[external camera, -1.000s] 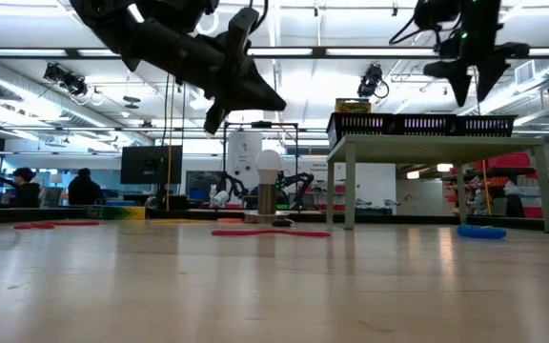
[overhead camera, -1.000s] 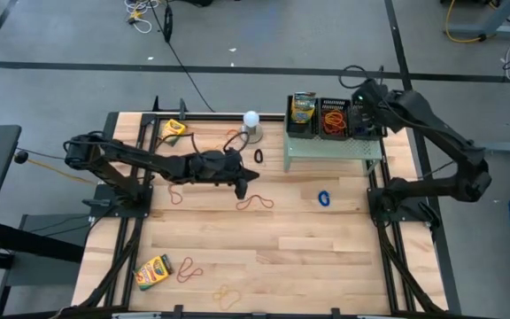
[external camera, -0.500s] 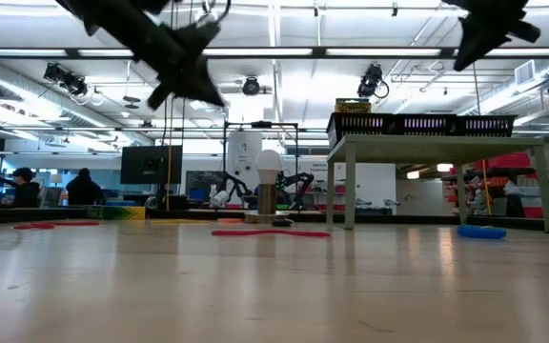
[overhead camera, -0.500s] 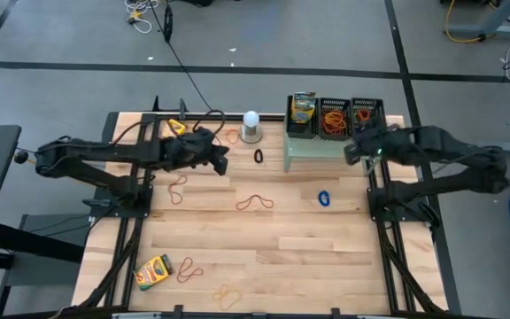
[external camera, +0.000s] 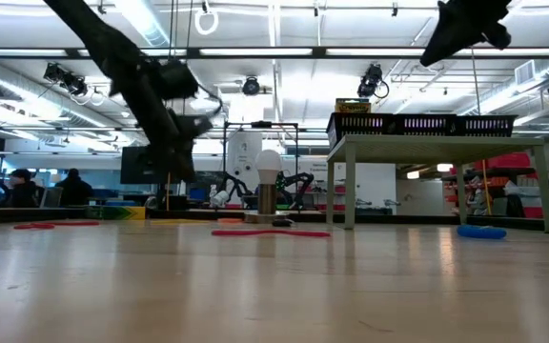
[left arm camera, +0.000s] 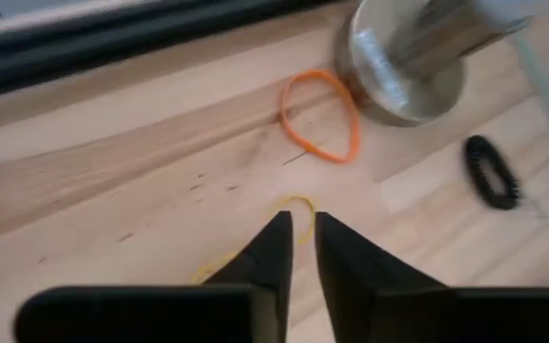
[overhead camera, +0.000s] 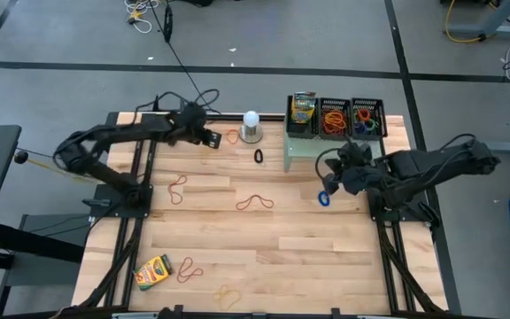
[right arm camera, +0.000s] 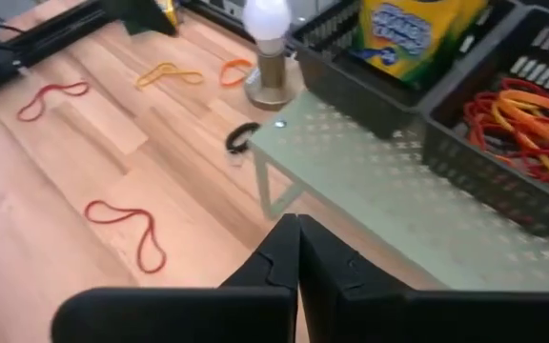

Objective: Pick & Place Office Desk Supplies
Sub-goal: Put the orange rubber band into the middle basket on the shelf

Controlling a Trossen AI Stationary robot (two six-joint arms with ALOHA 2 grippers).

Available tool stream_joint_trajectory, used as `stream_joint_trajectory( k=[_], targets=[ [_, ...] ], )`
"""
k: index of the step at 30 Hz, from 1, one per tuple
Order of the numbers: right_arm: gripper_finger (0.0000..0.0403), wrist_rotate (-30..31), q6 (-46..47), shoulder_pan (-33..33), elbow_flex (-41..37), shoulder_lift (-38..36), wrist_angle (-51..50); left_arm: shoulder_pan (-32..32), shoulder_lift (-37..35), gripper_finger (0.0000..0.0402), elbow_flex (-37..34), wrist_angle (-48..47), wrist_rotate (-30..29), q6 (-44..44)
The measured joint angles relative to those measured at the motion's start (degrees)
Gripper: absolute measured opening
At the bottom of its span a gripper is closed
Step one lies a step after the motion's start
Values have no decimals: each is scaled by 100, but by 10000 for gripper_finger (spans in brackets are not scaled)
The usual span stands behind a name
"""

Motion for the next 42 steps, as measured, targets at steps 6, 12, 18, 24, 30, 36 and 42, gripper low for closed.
stream_joint_trajectory(
  k=[6,12,18,24,30,36,42],
  targets=[
    [6,20,-28,185,0,49,323,141,1089,110,585,156,173,246],
    [6,307,-46,325,0,49,606,161,1956,143,1451,166,-107,459],
    [6,432,-37,411,0,49,705,198,2612,160,2004,-213,-138,497],
    [6,495,-42,433,0,49,787,198,2840,149,2118,-503,-279,540],
    [6,603,-46,431,0,49,802,183,2860,71,2120,-501,-367,730],
    [7,603,-91,431,0,49,800,182,2485,6,2081,-908,-409,1121],
    [7,601,-159,431,0,49,798,59,1450,4,1794,-1025,-553,1371]
  ],
)
